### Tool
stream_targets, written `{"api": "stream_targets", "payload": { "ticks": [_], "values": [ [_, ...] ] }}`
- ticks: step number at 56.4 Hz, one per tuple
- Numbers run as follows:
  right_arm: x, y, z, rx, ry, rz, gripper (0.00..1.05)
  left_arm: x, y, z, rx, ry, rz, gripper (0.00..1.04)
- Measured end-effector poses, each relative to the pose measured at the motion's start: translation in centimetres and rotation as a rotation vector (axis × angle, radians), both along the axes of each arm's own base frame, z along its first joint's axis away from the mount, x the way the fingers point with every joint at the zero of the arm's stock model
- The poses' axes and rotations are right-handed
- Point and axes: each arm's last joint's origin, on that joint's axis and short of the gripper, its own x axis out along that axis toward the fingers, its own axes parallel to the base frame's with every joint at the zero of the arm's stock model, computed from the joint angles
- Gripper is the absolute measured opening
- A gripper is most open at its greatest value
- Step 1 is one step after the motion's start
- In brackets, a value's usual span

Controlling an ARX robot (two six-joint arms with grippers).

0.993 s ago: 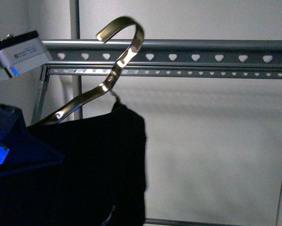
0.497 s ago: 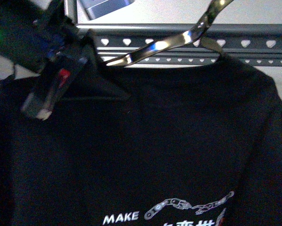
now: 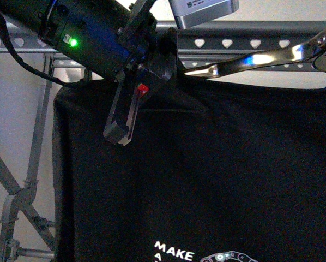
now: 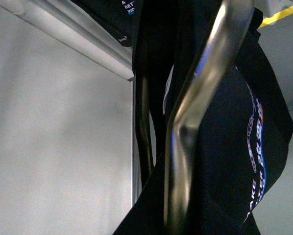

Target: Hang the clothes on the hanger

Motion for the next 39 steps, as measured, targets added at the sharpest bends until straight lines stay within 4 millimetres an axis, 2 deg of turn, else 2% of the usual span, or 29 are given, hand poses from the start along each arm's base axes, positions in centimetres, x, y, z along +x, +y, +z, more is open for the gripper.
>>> {"api": "stream_targets", "payload": {
  "ticks": [6,11,22,28,35,39],
  "values": [
    [0.8,-1.1,0.8,-0.035,0.074,0.276,0.97,0.0,0.0,0.0,-0.006,-0.009,-0.011,0.04],
    [2.2,-2.3,2.8,-0.184,0.006,0.406,0.97,-0.1,0.1,-0.2,-0.006,-0.005,-0.019,0.04],
    [6.7,-4.2,9.0,-0.640,-0.193,0.434,0.97,-0.4,0.4,-0.4,-0.004,-0.004,-0.015,0.04],
    [9.4,-4.2,12.2,-0.846,-0.269,0.456,0.97,-0.5,0.4,-0.3,-0.007,-0.011,-0.024,0.04],
    [11.8,-3.7,14.0,-1.035,-0.345,0.465,0.97,-0.7,0.5,-0.1,-0.011,-0.020,-0.033,0.04],
    [13.0,-3.2,14.4,-1.083,-0.351,0.482,0.97,-0.8,0.5,0.1,-0.013,-0.024,-0.034,0.04]
  ]
}}
